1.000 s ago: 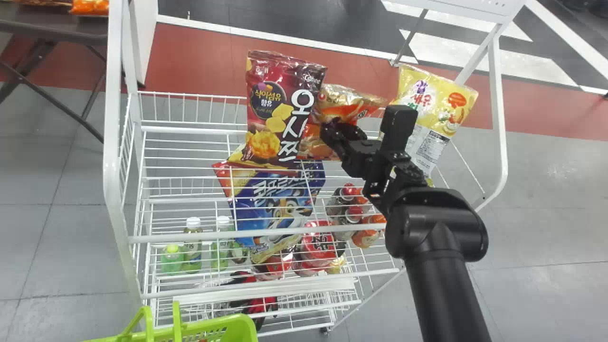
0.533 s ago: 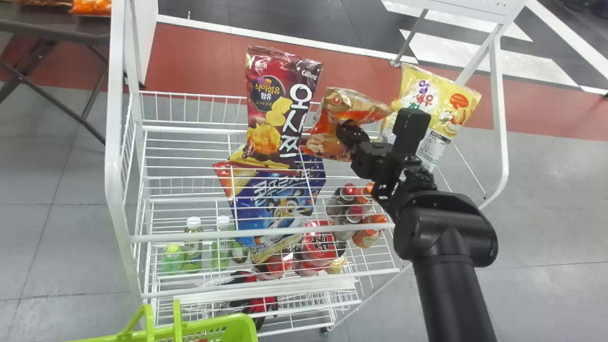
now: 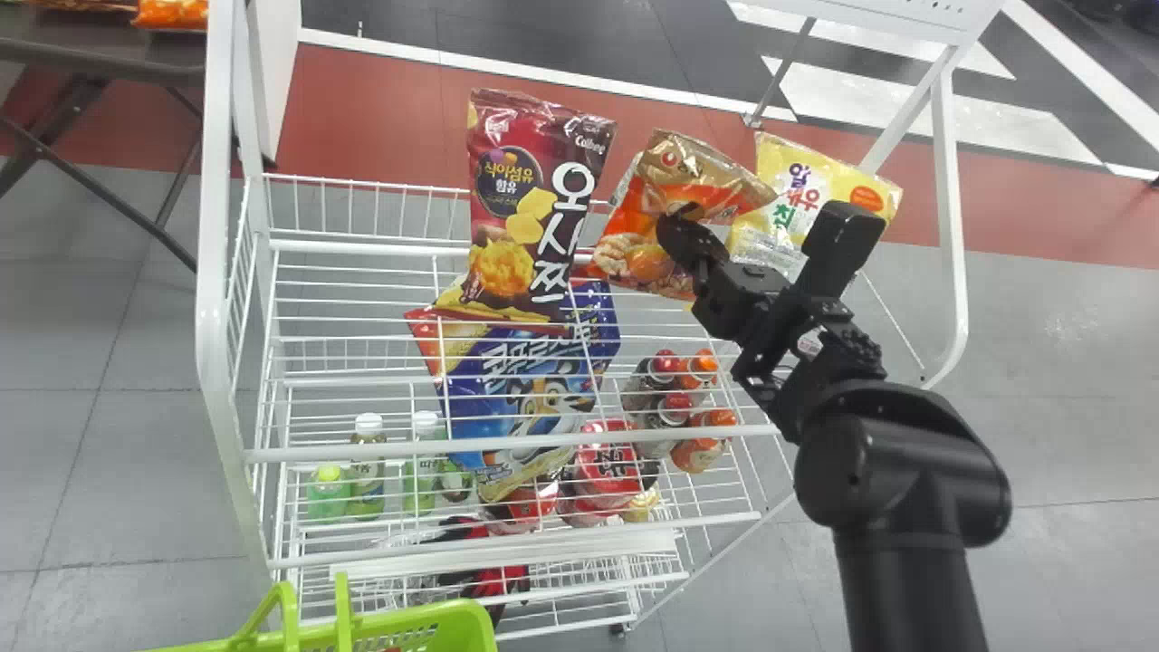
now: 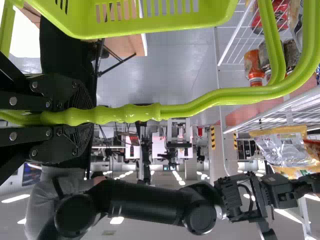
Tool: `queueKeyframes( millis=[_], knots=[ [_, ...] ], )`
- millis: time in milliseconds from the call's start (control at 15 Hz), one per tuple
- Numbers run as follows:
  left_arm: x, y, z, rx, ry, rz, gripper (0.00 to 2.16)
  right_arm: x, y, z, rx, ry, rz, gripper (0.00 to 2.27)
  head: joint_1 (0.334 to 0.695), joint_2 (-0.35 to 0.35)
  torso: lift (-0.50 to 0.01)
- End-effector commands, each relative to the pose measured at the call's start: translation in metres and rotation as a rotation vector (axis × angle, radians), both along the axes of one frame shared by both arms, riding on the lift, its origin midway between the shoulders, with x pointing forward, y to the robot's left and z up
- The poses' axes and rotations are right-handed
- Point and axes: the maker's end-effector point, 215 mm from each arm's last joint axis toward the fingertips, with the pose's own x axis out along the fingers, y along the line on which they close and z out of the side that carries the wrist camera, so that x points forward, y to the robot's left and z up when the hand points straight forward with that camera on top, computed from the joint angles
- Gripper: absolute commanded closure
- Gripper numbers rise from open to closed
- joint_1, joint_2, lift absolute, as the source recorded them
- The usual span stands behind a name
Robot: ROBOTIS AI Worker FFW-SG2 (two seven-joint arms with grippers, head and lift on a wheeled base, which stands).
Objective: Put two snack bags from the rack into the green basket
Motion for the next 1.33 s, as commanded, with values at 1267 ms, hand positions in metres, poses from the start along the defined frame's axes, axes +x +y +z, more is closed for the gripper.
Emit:
queueKeyframes(
  millis=[1267],
  knots=[
    [-0.012, -0.012, 0.007, -0.016, -0.003, -0.026, 2.14, -0.409, 0.222, -0.158, 0.349, 1.114, 0.558, 2.25, 0.695, -0.350, -0.007]
  ],
)
